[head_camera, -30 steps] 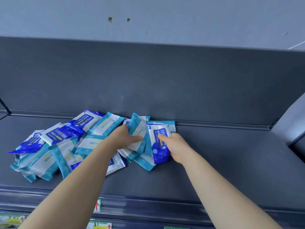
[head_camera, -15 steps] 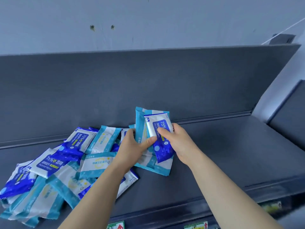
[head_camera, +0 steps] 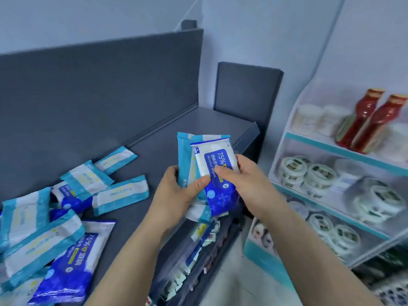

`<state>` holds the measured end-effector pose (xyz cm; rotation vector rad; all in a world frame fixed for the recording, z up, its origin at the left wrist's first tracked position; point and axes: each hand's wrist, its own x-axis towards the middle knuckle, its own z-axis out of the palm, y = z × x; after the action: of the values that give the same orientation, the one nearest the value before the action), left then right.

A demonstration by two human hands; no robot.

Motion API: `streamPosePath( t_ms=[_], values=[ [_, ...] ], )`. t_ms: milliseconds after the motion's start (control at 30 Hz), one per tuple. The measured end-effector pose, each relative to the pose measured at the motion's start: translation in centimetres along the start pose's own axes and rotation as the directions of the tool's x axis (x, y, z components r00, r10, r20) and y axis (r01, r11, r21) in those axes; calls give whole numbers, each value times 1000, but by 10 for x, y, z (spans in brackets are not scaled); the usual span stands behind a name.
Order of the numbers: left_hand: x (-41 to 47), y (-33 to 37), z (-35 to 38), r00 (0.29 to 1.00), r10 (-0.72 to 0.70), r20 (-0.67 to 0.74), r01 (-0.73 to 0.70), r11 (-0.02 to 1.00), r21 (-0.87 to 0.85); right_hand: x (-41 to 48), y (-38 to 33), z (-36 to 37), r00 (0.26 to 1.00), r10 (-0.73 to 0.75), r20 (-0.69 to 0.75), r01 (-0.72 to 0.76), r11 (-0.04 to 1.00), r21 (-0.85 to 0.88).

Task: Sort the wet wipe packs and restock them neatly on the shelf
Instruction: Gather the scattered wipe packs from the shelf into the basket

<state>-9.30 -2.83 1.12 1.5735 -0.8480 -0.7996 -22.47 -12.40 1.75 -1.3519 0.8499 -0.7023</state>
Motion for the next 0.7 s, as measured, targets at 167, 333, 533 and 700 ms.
streamPosePath(
  t_ms=[167, 333, 533, 700],
  values=[
    [-28, 1, 109, 962, -28, 273, 22, 999, 26, -77, 21, -105, 965, 28, -262, -18, 999, 39],
    [-75, -8, 233, 859, -69, 508, 70, 997, 18, -168, 47, -215, 894, 86, -439, -58, 995, 78],
    [-155, -27, 378, 747, -83, 660, 83, 996, 31, -271, 90, -347, 815, 163, -556, -98, 984, 146],
    [-209, -62, 486, 759, -164, 630, 153, 986, 72, -317, 146, -444, 774, 295, -560, -177, 950, 256]
  ],
)
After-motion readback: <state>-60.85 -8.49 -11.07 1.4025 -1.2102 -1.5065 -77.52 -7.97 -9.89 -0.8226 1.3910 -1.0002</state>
